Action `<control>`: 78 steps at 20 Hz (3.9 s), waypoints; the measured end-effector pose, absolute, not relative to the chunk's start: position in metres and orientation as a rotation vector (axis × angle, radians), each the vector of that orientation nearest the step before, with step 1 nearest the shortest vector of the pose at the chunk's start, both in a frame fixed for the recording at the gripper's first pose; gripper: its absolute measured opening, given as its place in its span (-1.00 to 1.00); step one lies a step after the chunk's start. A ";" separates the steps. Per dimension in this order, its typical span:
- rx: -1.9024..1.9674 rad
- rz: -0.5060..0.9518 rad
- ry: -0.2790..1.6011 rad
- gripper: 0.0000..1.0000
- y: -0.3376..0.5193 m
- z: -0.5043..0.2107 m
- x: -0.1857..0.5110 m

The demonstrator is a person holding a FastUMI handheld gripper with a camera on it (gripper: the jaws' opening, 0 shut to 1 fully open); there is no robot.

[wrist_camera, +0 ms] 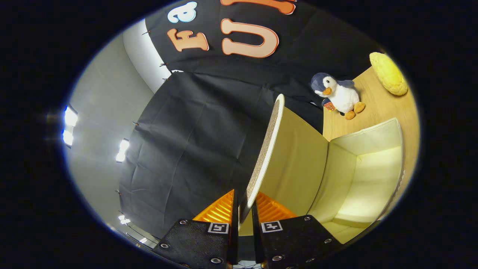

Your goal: Open the storage box then place both shoes into the box .Put the left shoe in first, then the right shoe, with the right side of both shoes facing outward in a uniform manner.

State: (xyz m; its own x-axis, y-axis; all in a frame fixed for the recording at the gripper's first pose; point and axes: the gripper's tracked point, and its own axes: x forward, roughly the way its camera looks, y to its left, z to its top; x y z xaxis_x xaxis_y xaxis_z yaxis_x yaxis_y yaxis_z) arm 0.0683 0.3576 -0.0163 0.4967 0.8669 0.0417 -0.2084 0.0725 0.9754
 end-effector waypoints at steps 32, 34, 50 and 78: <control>0.389 0.374 0.804 0.81 0.168 -0.199 0.024; 0.347 0.322 0.835 0.81 0.143 -0.226 0.011; 0.223 0.140 1.092 0.51 0.075 -0.399 -0.025; 0.430 0.178 0.928 -0.94 0.207 -0.169 0.094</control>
